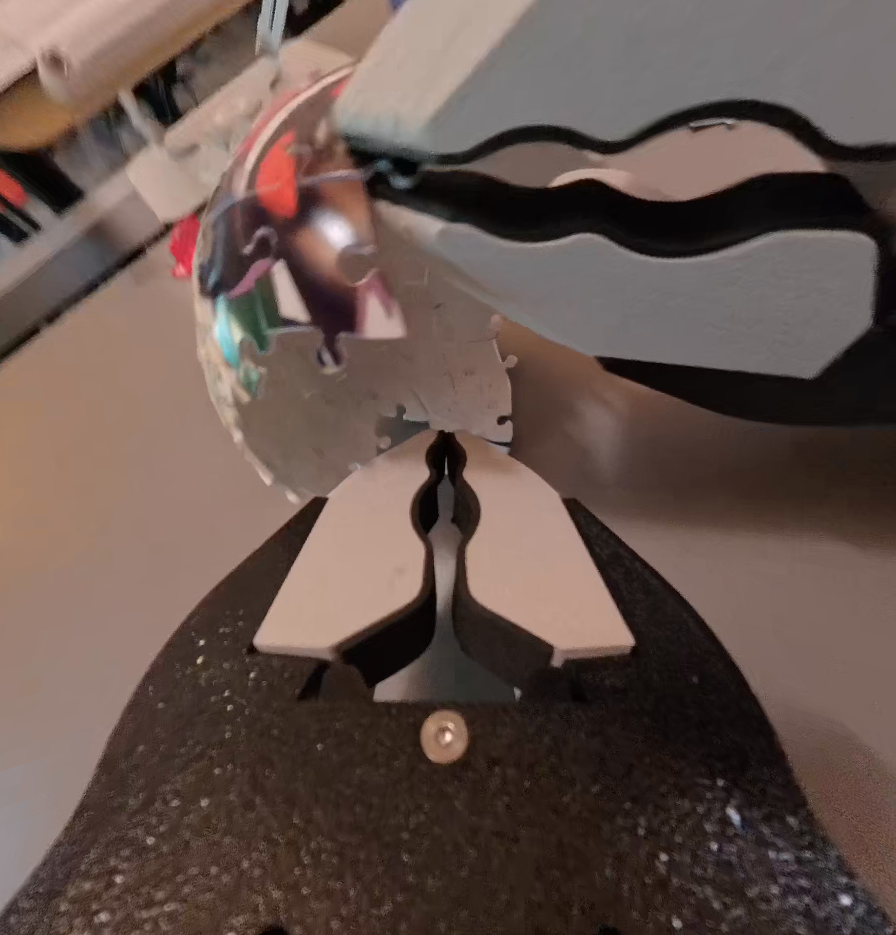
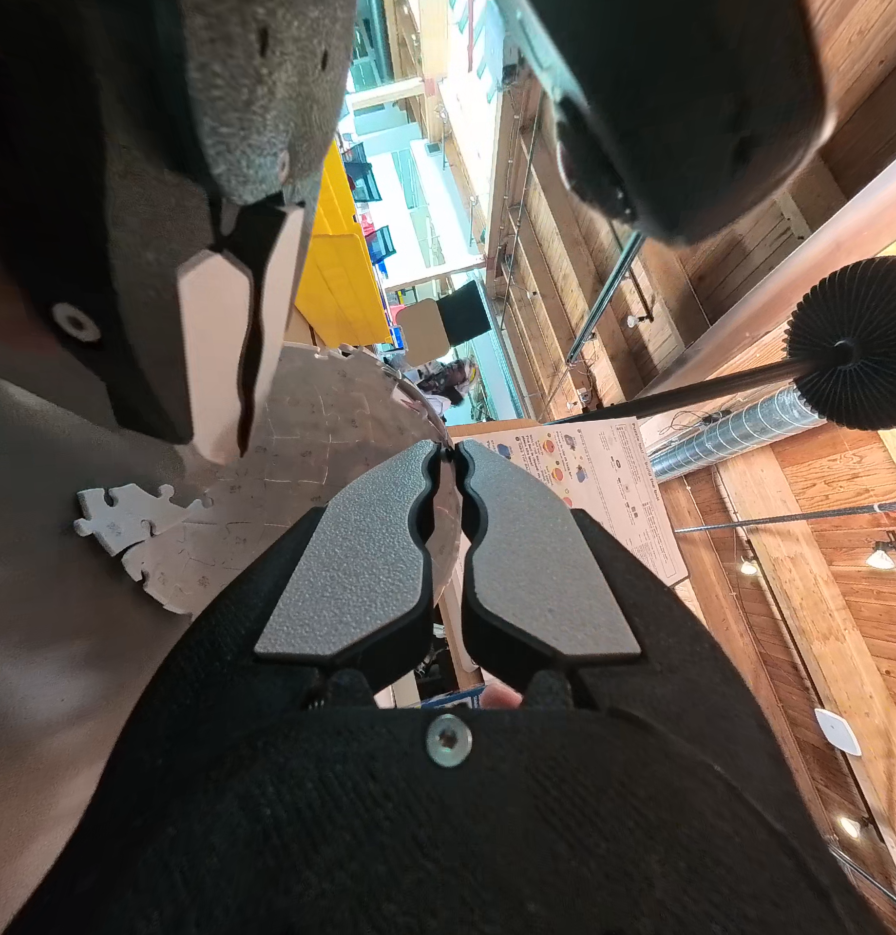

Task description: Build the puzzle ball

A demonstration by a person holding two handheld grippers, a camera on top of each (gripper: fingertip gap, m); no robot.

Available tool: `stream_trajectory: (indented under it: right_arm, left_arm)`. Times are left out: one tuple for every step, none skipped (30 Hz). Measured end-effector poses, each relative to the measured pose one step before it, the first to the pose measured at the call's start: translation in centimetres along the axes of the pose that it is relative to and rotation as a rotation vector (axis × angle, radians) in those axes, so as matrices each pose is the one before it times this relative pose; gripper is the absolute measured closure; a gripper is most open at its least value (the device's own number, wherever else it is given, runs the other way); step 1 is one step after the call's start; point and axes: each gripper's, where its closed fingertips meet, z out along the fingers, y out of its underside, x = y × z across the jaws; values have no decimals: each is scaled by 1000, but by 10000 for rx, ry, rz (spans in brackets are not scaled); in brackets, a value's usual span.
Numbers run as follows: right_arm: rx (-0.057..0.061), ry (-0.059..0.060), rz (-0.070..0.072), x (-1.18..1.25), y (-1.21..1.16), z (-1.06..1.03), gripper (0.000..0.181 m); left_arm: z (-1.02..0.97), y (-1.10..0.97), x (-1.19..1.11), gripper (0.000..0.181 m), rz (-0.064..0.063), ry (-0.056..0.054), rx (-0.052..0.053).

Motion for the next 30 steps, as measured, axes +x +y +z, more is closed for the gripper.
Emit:
stream_trajectory:
  right_arm:
    - [10, 1, 22, 3, -34, -1, 176]
    - [1, 1, -12, 1, 0, -1, 176]
    - [-3, 3, -6, -3, -2, -9, 176]
    - [-3, -4, 15, -1, 21, -11, 176]
    - [-3, 8, 10, 19, 21, -11, 176]
    - [-5, 1, -16, 5, 13, -13, 176]
    - [117, -4, -54, -15, -150, -55, 176]
    - [138, -26, -15, -64, -277, -77, 176]
    - [-30, -26, -13, -68, -48, 7, 176]
    - [-46, 1, -24, -23, 17, 37, 176]
    - [-37, 17, 6, 43, 68, 31, 176]
    - [-36, 7, 70, 50, 121, 13, 176]
    - [-22, 2, 82, 45, 115, -14, 176]
    - [-10, 16, 42, 48, 103, -41, 176]
    - [1, -2, 33, 15, 64, -30, 176]
    - [-9, 3, 1, 11, 35, -25, 176]
    - [3, 1, -23, -1, -18, -27, 176]
    - [21, -8, -6, -22, -63, -2, 176]
    - [24, -18, 8, -35, -69, 2, 176]
    - [14, -2, -16, -21, -54, 14, 176]
    - [8, -9, -17, -16, -27, 15, 176]
    - [6, 2, -3, 1, -21, 7, 176]
    - [-5, -5, 9, 0, 9, -10, 176]
    - [-14, 9, 3, 17, 45, -15, 176]
    - [-6, -1, 26, 12, 49, -17, 176]
    - [-13, 4, 47, 22, 57, -4, 176]
    - [2, -4, 44, 12, 20, -5, 176]
    - [9, -5, 40, 0, 0, 1, 176]
    - [9, -9, 31, -3, -14, 4, 176]
    - [14, -5, 20, 1, -17, 5, 176]
  left_arm:
    - [41, -213, 192, 181, 646, 37, 216]
    - [53, -99, 256, 181, 766, 51, 110]
    - [7, -90, 265, 181, 938, 46, 90]
    - [-62, -109, -1, 181, 1103, -184, 124]
    - [-129, -99, -300, 181, 1194, -460, 147]
    - [-127, -148, -183, 181, 1178, -453, 231]
    - [-96, -178, -23, 181, 842, -346, 294]
    - [-50, -69, 11, 181, 416, -185, 232]
    - [-27, 31, 30, 181, 175, -36, 134]
    - [-5, 119, -20, 181, 171, 8, 53]
    - [-13, 123, -143, 181, 205, -32, 25]
    - [1, 103, -137, 181, 174, -18, 38]
    - [15, 34, -47, 181, 85, 38, 89]
    - [35, -20, 92, 181, -6, 108, 182]
    - [33, 6, 32, 181, -84, 32, 212]
    - [-12, 20, 13, 181, -16, -13, 185]
    - [-23, -39, 188, 181, 205, 59, 163]
    - [-14, -87, 275, 181, 465, 70, 112]
    - [38, -86, 165, 181, 602, -29, 57]
    - [92, 12, 140, 181, 540, -16, -25]
    - [163, 118, 98, 181, 361, 18, -94]
    - [165, 164, -14, 181, 203, 17, -118]
    - [134, 118, -34, 181, 123, 52, -90]
    - [107, 40, 40, 181, 77, 141, -40]
    - [93, 66, -10, 181, 31, 113, -64]
    - [105, 82, -28, 181, 37, 77, -55]
    - [102, 82, 47, 181, 89, 96, -50]
    - [111, 142, 18, 181, 163, 61, -104]
    - [120, 173, 3, 181, 235, 32, -155]
    - [103, 70, 12, 181, 212, 38, -103]
